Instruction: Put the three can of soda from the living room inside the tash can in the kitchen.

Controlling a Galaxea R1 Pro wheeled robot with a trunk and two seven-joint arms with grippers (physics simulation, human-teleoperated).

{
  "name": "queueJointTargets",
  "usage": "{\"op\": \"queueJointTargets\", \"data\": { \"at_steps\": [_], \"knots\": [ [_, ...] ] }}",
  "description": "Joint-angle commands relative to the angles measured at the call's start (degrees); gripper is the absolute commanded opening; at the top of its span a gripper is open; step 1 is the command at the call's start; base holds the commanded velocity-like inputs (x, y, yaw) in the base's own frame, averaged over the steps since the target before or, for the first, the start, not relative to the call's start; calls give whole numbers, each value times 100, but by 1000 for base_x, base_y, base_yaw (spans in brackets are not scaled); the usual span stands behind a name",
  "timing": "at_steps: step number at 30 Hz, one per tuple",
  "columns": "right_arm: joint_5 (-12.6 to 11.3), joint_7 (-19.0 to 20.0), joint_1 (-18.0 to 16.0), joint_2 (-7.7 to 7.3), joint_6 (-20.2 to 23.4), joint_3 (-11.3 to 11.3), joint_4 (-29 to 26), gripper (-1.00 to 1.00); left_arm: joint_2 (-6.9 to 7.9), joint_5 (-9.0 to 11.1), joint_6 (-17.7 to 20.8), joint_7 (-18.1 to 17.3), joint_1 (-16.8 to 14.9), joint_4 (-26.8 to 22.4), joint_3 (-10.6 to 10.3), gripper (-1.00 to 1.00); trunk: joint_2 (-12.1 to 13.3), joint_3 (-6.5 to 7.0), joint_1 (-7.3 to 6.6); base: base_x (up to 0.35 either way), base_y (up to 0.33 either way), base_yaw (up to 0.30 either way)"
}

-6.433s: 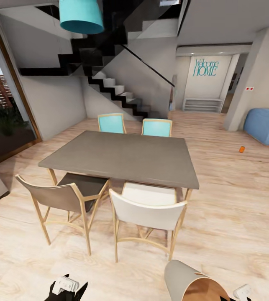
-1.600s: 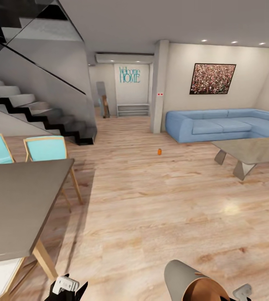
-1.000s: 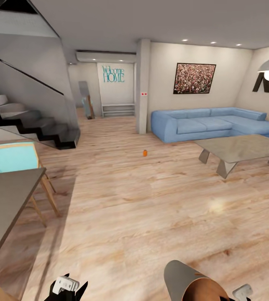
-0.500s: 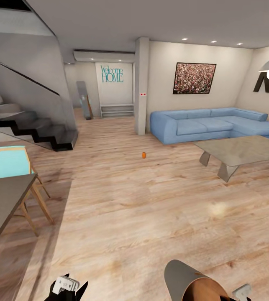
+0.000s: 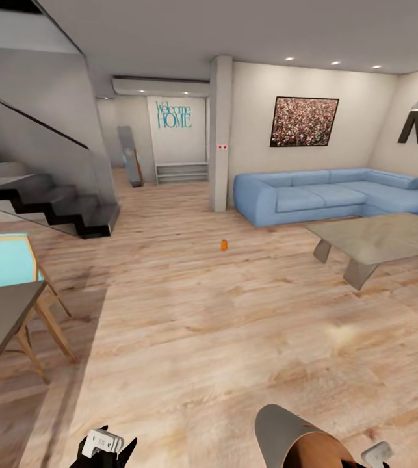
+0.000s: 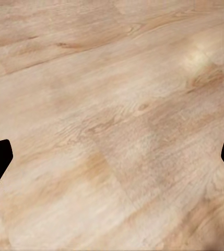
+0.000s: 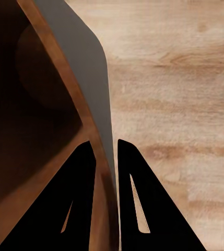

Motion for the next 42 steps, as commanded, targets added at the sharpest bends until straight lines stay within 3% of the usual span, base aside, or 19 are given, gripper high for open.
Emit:
{"op": "queueJointTargets", "data": {
  "at_steps": [1,42],
  "knots": [
    [-49,38,-3,1,-5,-31,-10,-100,0,0,0,0,0,0,-2,100,0,1,0,287,0,0],
    [-49,31,-3,-8,-19,-35,-18,-100,-51,0,56,10,-9,0,-16,100,0,1,0,288,0,0]
  ]
}}
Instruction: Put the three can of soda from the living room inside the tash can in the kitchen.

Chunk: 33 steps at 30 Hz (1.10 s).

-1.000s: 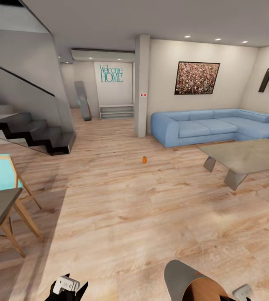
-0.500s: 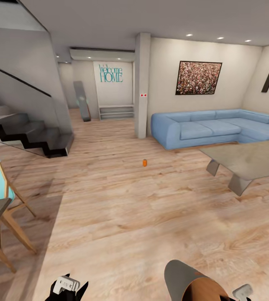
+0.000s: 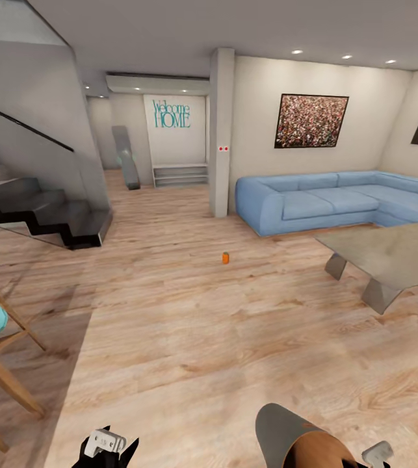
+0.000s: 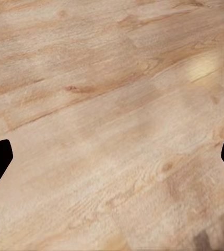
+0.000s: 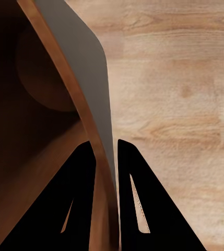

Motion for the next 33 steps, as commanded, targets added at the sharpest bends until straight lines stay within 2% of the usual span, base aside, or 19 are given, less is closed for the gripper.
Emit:
{"op": "queueJointTargets", "data": {
  "at_steps": [1,13,18,26,33],
  "knots": [
    [-49,39,-3,3,-2,-33,-10,-100,0,0,1,0,0,0,-1,100,0,1,0,285,0,0],
    [-44,44,-1,17,4,-27,7,-100,-2,1,15,0,0,235,16,100,0,1,0,284,0,0],
    [-33,45,-2,96,0,-31,-7,-100,-4,2,22,7,0,272,1,100,0,1,0,296,0,-7],
    [-32,38,-3,114,-1,-39,-10,-100,-3,1,23,9,0,281,3,100,0,1,0,306,0,-186],
    [-31,43,-3,115,-2,-44,-12,-100,-3,1,23,9,0,281,4,100,0,1,0,308,0,-60]
  ]
}}
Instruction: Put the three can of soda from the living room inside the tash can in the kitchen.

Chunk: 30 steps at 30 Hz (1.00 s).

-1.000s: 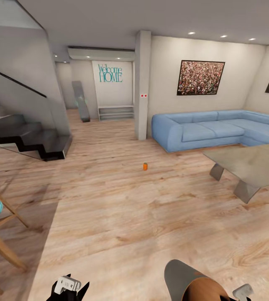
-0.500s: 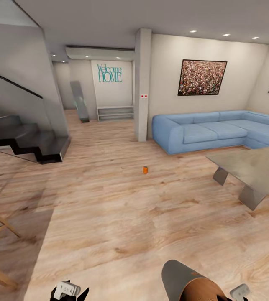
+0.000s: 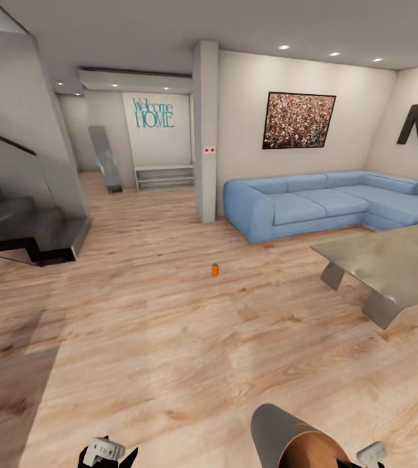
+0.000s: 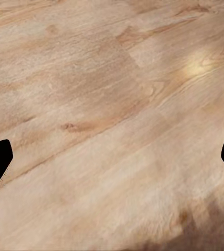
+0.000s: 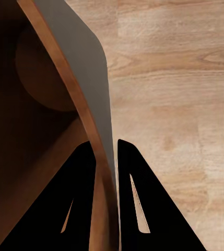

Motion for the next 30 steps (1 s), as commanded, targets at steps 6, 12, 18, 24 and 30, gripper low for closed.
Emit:
{"op": "queueJointTargets", "data": {
  "at_steps": [6,12,18,24,30],
  "knots": [
    [-48,39,-3,1,-8,-38,-14,-100,1,-1,0,58,0,87,-4,100,0,1,0,308,0,-6],
    [-49,37,-2,-5,-10,-44,-17,-100,1,0,0,133,0,192,-7,100,0,1,0,302,0,-1],
    [-48,39,-2,-7,-12,-45,-17,-100,1,0,-1,155,0,201,-1,100,0,1,0,297,0,0],
    [-48,43,-3,-12,-12,-47,-17,-100,1,0,-8,158,0,203,3,100,0,1,0,294,0,0],
    [-49,47,-3,-29,-12,-53,-17,-100,0,0,-9,158,0,203,4,100,0,1,0,288,0,0]
  ]
}}
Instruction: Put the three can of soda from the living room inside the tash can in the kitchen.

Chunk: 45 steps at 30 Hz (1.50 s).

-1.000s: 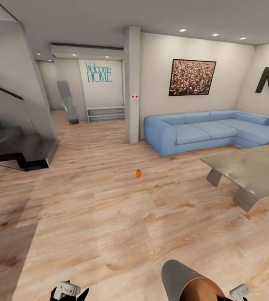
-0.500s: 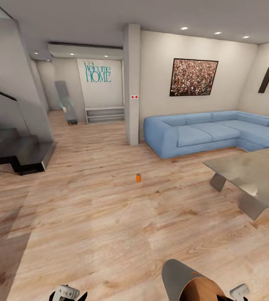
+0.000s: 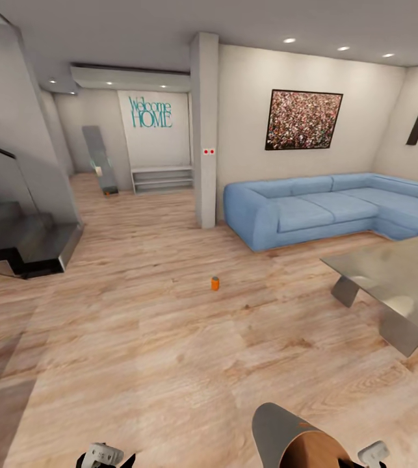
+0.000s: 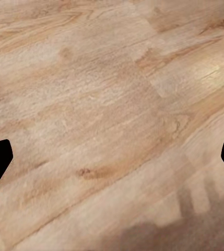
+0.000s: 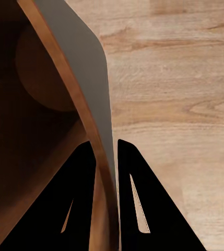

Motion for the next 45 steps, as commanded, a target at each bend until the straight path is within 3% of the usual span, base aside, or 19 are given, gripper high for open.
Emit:
{"op": "queueJointTargets", "data": {
  "at_steps": [1,19,36,45],
  "knots": [
    [-48,40,-3,-2,-5,-31,-10,-100,0,0,0,0,0,0,1,100,0,1,0,286,0,0],
    [-56,71,-3,-5,-6,-14,-148,-100,0,0,0,0,-7,141,4,100,0,1,0,284,0,-4],
    [-56,74,-3,4,-3,-14,-168,-100,0,0,0,0,-9,163,6,100,0,1,0,301,19,-203],
    [-56,29,0,13,-2,-14,-168,-100,24,0,4,0,-9,270,5,100,0,1,0,285,188,-35]
  ]
}}
